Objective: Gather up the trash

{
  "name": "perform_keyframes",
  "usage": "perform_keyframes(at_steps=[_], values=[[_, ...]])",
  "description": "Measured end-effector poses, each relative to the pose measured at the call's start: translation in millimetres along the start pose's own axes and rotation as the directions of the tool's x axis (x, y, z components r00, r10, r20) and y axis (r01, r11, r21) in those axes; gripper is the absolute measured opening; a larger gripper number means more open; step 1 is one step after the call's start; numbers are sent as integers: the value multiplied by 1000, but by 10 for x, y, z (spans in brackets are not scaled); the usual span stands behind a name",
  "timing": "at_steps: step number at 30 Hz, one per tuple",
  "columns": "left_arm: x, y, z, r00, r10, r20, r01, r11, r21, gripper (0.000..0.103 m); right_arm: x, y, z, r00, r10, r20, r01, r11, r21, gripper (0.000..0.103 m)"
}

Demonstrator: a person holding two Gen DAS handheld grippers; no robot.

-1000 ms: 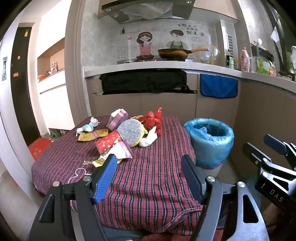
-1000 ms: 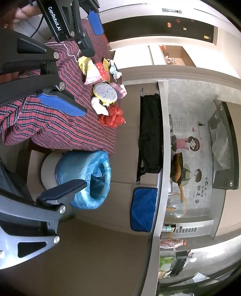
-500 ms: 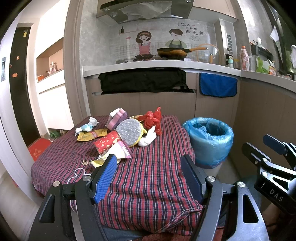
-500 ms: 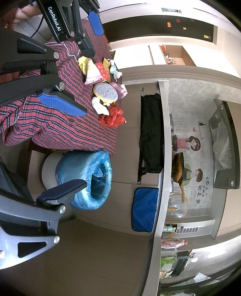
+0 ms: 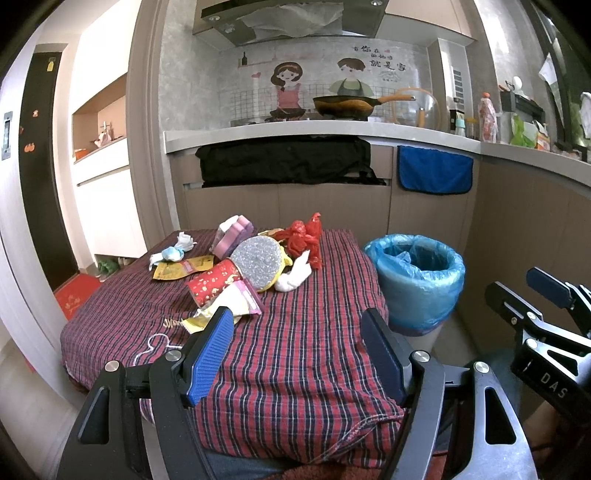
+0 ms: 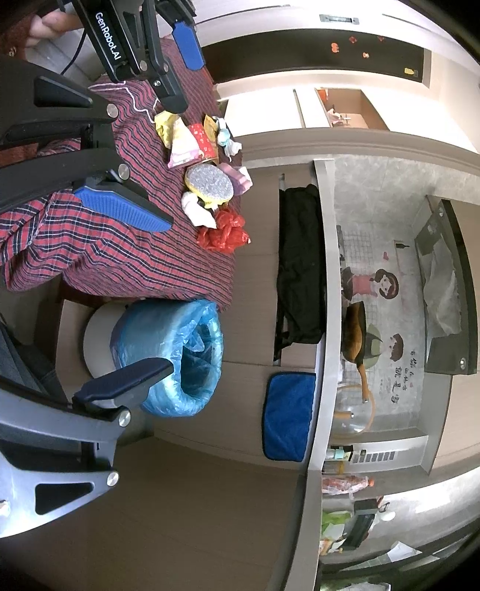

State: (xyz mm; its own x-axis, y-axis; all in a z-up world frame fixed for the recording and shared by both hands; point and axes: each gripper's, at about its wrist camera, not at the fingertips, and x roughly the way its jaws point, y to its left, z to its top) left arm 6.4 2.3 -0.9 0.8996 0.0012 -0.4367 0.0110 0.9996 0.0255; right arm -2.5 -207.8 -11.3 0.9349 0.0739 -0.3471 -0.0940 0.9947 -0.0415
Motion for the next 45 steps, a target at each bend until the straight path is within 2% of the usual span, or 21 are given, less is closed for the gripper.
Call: perform_keyframes(at_steps=[45], values=[[12,-31,-35,1000,-6,-3,6,1000,-9,72,-84,-57,73,1000,-3,4,3,1000,5,68]])
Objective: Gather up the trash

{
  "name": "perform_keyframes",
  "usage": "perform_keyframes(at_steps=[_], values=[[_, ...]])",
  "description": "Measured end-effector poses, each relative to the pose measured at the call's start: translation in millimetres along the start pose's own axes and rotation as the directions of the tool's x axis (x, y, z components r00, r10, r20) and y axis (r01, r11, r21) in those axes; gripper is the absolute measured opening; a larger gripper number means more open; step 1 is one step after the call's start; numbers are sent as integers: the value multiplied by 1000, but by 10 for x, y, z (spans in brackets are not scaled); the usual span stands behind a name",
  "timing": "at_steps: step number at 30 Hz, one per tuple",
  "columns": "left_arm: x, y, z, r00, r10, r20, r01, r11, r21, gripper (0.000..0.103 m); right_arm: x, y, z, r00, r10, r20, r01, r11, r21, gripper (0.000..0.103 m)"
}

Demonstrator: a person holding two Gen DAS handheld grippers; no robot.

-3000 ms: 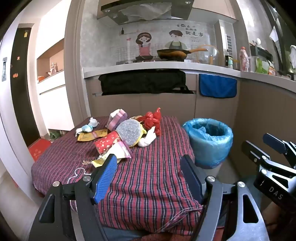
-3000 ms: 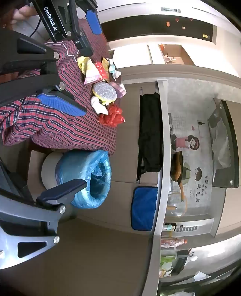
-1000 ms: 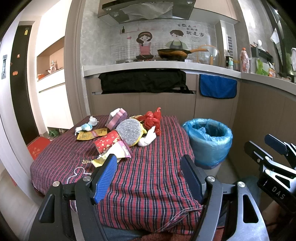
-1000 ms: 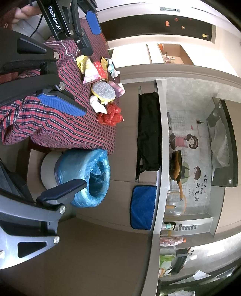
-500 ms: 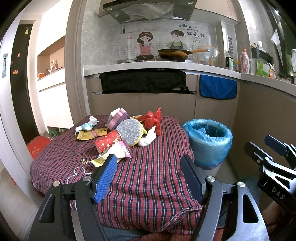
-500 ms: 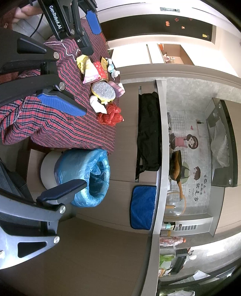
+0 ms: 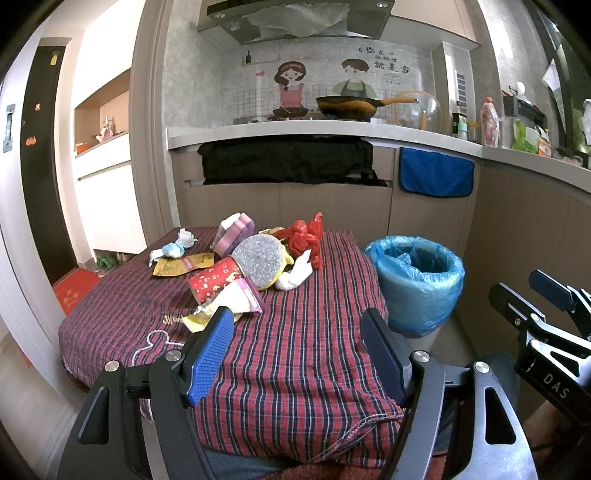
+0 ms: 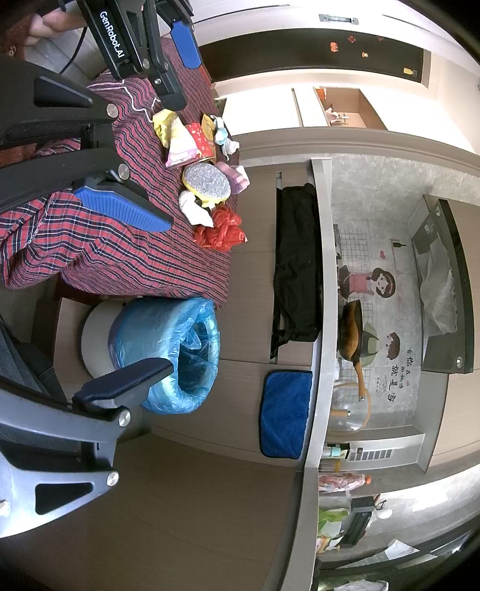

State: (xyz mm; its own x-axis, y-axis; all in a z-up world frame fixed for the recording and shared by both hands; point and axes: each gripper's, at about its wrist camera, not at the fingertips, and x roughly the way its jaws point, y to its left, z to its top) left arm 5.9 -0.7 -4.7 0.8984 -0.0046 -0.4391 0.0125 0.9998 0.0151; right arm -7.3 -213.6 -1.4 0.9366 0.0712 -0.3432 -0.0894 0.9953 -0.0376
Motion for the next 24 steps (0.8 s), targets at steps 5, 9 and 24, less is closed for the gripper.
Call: perform_keyframes(at_steps=[5,9,24], values=[[20,-10,-9,1000,0,-5,0,1000,-3,72,3,1,-2,1000,-1,0,1,1000,1,68],[68,25,-28,1000,-9,-17,9,1000,-13,72,-4,-7,4,1000,2,-7,-2,1000,4,68],[569,1023,373,1000,-28,-11,25,975,-221,69,572,56,484,998,60,10,-59,995,-83,68]])
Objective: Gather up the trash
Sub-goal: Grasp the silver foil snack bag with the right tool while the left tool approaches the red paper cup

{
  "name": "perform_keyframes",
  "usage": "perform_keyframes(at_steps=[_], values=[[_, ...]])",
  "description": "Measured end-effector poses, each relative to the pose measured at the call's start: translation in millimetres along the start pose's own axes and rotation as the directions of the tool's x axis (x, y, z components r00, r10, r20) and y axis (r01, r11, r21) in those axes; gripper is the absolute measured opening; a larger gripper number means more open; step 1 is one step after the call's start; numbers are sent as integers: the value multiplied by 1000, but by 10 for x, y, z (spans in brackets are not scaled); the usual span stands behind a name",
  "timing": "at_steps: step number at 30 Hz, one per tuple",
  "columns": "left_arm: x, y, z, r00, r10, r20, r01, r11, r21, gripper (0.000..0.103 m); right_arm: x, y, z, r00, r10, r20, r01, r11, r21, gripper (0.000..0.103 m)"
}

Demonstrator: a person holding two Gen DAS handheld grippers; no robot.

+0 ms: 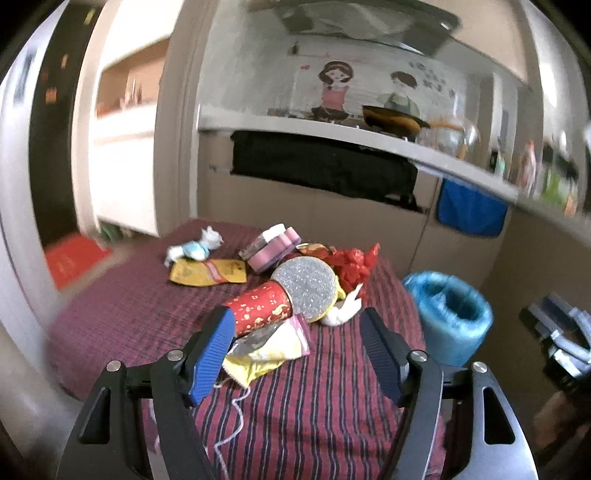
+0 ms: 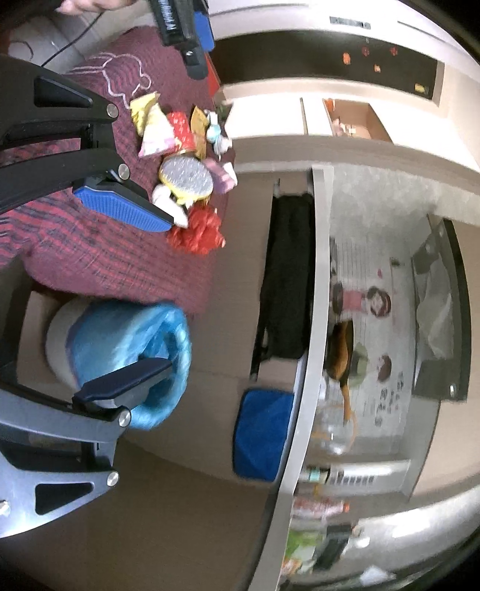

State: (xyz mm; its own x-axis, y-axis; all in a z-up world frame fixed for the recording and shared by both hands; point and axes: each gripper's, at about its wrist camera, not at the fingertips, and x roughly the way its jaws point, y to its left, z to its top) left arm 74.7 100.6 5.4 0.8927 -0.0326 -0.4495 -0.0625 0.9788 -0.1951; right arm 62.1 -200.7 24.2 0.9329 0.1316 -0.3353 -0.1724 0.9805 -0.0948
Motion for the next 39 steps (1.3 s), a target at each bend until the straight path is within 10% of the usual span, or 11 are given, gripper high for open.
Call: perform_keyframes(at_steps=[10,19,29,34,39], values=[[392,834,95,988,136,-80,-145,982,-122,66,761,553,195,972,220,-80,-228,967,-111,68],[688,1203,-124,978,146,-148,-165,978,-125,53,1416,1675,75,855,440,-274,-497,847,-190,66],[853,1299,-205,983,86,-159,-112,981,-160,53,2031,1909,-255,770,420,-480,-518,851,-85,64],[928,1194,-190,989,68,-133,-85,988,-127,55,2047,1719,-390,698,455,-553,-552,834,-10,20],[1139,1073,-141,983,-28,-183,1,989,-146,57,1848,1285,-358,731,449,-514,-512,859,21,8]])
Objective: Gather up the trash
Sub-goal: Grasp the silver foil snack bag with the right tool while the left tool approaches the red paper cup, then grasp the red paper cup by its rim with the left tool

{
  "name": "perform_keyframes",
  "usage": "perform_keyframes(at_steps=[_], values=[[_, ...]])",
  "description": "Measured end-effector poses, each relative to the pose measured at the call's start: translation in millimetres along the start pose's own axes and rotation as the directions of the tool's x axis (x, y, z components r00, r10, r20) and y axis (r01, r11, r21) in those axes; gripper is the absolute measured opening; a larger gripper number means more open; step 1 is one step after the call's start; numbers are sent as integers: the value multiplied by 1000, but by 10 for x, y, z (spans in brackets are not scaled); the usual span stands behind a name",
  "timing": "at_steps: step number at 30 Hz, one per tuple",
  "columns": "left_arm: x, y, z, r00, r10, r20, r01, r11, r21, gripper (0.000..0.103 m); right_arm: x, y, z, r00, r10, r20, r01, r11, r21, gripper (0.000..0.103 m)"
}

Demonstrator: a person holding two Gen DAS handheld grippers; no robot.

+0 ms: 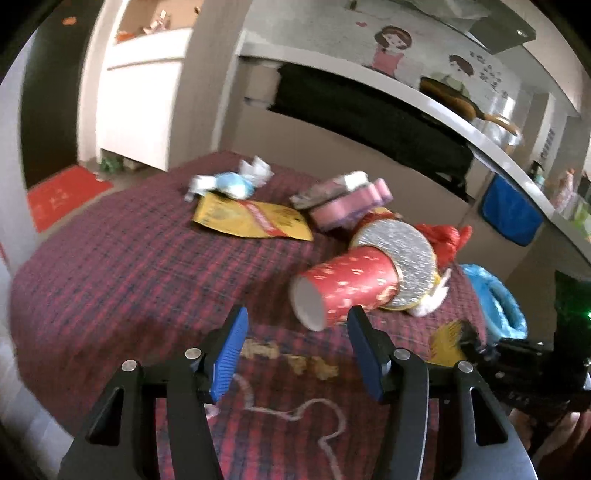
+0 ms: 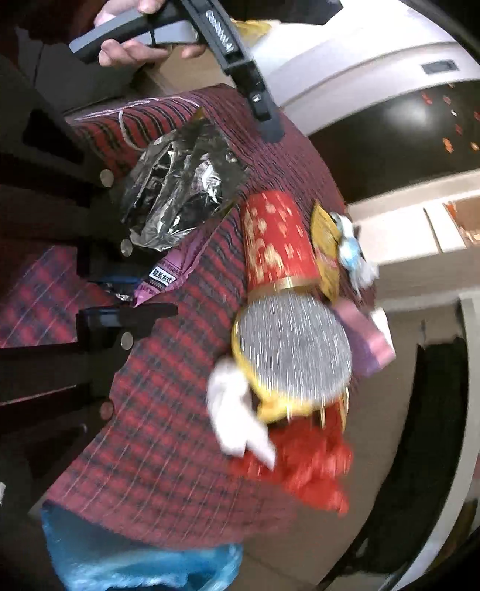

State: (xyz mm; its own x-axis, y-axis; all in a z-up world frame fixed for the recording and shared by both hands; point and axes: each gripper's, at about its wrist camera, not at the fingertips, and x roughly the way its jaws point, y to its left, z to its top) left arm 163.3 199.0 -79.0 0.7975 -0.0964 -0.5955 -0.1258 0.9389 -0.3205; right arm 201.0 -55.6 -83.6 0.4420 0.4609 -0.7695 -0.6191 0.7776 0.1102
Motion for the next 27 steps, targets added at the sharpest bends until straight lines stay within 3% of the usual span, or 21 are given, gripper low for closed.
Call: perform_keyframes(at_steps=[3,6,9,12,16,17,20,23,27], values=[[141,-131,59,999,25,-38,-25,1000,3,57,-238,-199,-32,999,-34,41,32,998,48,7],[219,-360,166,999,10,-43,-10,1000,6,57,-442,-396,-83,990,-119,72,113,990,78,7],[225,-668,256,996,81,31,-83,995,50,57,-564,-572,-166,984,-155,86,144,983,117,7],[309,-986,318,982,158,103,-169,980,102,57,-586,-646,-251,979,-182,94,167,975,147,7],[623,-1302,293,961,249,119,-270,935,231,57,-631,-776,-363,980,-176,97,154,968,200,7],[719,-1351,253,948,291,128,-316,908,276,57,-655,-793,-372,979,-175,101,151,966,209,7],[863,-1316,151,929,354,107,-369,867,334,57,-741,-803,-405,971,-201,128,172,963,207,8],[775,-1140,89,933,348,94,-359,875,324,57,-803,-788,-422,960,-235,152,206,961,187,8],[504,-801,48,922,361,138,-385,888,252,57,-797,-817,-412,961,-222,164,187,961,203,8]])
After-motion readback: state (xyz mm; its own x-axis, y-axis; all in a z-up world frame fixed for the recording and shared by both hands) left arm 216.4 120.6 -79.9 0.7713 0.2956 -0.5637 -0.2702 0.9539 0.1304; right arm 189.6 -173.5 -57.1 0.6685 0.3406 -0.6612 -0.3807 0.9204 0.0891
